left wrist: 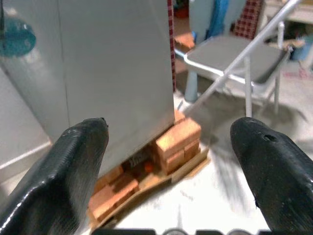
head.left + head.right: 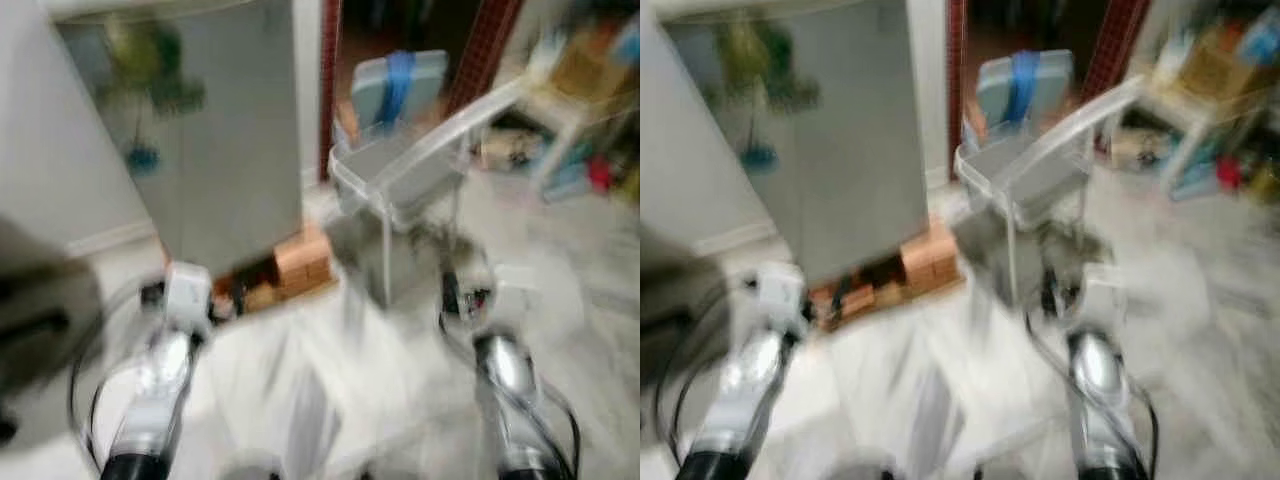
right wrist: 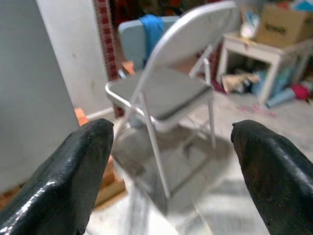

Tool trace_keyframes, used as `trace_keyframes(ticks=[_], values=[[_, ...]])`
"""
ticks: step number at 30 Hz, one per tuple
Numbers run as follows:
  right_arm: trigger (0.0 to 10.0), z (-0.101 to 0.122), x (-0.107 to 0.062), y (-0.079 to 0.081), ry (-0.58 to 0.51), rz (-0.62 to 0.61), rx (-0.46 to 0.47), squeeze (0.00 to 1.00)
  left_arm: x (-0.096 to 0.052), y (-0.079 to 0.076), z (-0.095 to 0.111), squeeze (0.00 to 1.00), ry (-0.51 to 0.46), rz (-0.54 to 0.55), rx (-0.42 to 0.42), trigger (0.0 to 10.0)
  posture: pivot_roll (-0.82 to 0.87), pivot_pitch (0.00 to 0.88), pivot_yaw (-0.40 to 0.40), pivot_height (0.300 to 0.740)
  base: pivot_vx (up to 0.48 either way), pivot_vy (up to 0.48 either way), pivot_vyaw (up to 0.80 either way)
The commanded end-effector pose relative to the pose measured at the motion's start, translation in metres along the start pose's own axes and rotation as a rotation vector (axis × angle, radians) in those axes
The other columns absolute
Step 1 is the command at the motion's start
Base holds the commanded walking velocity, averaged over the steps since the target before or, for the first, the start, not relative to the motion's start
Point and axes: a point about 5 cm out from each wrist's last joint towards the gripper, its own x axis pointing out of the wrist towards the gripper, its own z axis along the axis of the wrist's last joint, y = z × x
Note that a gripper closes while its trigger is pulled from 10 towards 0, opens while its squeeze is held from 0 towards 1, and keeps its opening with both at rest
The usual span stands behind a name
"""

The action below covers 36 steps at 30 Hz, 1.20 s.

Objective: Restocking fridge

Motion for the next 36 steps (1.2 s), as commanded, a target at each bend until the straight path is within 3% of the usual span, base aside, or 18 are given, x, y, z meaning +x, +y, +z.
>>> trace_keyframes(ticks=[1,11,36], values=[[10.0,0.003,0.001,0.006,-0.014,0.007,0.015,0.00,-0.001,0.011,0.001,0.00,0.003,0.030,0.011,10.0,0.02,0.001,0.007,0.740,0.000,0.480,0.00],[10.0,0.004,0.001,0.002,-0.012,-0.006,0.008,0.00,-0.003,0.012,0.001,0.00,0.003,0.010,-0.024,10.0,0.02,0.000,0.005,0.740,0.000,0.480,0.00],[10.0,0.009,0.011,0.005,-0.023,0.010,0.005,0.00,-0.002,-0.001,0.001,0.00,0.000,-0.080,-0.037,10.0,0.03,0.000,-0.009,0.740,0.000,0.466,-0.63]])
